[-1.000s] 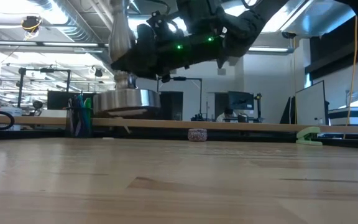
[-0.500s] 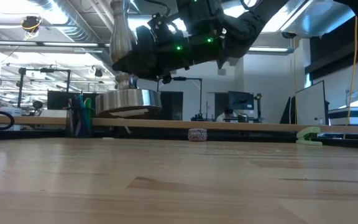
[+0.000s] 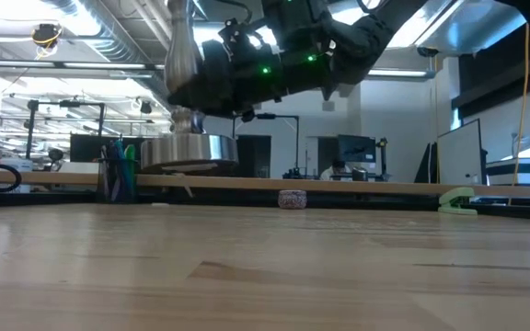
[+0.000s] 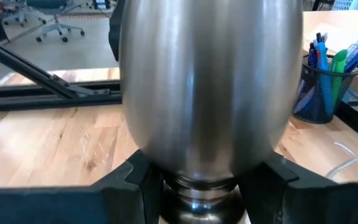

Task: Screw lightbulb
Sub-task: Insert the lightbulb into the silver lamp

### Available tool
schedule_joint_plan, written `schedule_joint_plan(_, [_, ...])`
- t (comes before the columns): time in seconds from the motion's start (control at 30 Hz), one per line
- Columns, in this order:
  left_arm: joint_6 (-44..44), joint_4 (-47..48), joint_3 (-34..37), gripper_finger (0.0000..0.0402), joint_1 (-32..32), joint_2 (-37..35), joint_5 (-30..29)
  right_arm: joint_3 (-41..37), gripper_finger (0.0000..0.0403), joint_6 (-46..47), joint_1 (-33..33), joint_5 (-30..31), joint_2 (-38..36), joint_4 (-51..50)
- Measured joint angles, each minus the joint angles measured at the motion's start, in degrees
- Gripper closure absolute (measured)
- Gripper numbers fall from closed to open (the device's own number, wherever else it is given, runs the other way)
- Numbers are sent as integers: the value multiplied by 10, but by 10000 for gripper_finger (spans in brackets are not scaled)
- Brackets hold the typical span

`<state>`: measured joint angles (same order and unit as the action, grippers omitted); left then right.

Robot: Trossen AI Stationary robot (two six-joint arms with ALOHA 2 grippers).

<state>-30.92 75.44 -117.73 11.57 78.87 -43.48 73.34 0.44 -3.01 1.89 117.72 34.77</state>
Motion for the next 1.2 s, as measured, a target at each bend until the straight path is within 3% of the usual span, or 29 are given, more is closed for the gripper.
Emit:
schedule_joint_plan(0.13, [5, 0, 0, 152, 1, 2, 8, 0, 241, -7, -1, -27, 0, -2])
schedule_joint_plan(0.23, [34, -3, 0, 152, 1, 2, 29, 0, 241, -9, -2, -87, 0, -3])
schedule_joint_plan(0.47, [155, -24, -1, 152, 1, 30, 130, -1, 241, -12, -1, -291, 0, -18])
schedule_joint_plan(0.73, [281, -64, 0, 153, -13, 54, 299, -1, 241, -104, 0, -357, 0, -58])
schedule_joint_plan(0.93, [248, -78, 1, 153, -35, 57, 308, -1, 241, -140, 3, -294, 0, -65])
schedule_joint_plan(1.1, [147, -72, 36, 153, -36, 57, 214, -1, 241, -142, 2, -146, 0, -90])
schedule_joint_plan(1.2, [129, -69, 58, 152, -36, 57, 188, -1, 241, -142, -3, -101, 0, -115])
